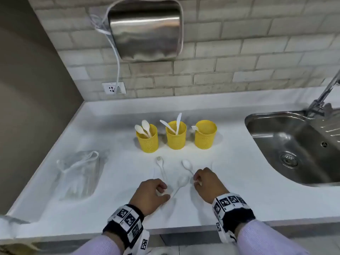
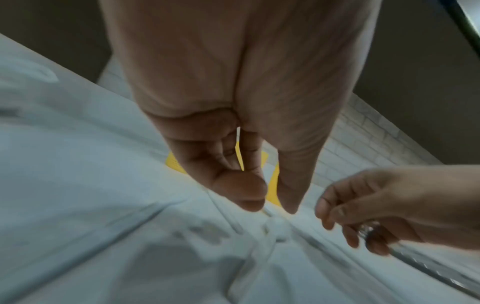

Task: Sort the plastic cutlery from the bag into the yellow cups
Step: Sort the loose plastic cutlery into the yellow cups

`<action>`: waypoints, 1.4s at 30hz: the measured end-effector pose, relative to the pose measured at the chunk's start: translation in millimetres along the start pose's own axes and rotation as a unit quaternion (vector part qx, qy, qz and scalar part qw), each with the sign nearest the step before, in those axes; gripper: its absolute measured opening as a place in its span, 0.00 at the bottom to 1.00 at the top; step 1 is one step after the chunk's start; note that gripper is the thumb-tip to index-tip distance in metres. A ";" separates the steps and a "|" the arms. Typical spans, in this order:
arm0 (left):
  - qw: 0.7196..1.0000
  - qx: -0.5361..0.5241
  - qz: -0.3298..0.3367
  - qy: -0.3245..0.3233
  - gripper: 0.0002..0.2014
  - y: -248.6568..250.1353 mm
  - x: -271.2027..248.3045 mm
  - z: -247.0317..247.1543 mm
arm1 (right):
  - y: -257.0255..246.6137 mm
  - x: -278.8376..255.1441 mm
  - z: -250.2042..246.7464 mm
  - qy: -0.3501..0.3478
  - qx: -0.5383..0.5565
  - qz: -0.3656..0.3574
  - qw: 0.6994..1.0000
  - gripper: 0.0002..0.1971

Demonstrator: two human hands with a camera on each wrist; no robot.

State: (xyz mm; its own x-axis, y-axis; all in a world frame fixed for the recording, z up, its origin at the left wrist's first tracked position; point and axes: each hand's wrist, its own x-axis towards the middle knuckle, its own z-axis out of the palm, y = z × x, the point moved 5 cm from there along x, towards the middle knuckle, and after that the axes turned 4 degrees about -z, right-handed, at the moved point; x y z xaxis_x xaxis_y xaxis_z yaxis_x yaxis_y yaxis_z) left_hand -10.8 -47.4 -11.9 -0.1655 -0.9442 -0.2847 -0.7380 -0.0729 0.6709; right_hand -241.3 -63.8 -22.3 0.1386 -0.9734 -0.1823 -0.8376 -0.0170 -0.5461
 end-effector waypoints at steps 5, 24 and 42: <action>0.997 0.073 0.021 -0.009 0.16 3.6 19.9 15.6 | -1.4 19.6 5.5 0.029 -0.055 0.049 0.997 0.14; 0.986 0.158 0.039 -0.044 0.19 22.3 44.8 30.0 | -3.6 42.2 8.4 0.017 -0.082 0.088 0.993 0.14; 0.995 0.070 0.006 -0.071 0.20 33.7 53.8 36.4 | -15.2 23.5 -11.4 0.090 0.049 0.076 0.992 0.21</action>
State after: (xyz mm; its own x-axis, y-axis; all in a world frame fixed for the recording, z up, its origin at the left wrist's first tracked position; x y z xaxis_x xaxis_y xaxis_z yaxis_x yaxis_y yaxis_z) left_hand -68.4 -88.9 -29.6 -0.2590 -0.8891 -0.3775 -0.8173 -0.0065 0.5762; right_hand -231.4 -89.0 -8.9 -0.0885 -0.9882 -0.1247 -0.7846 0.1463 -0.6025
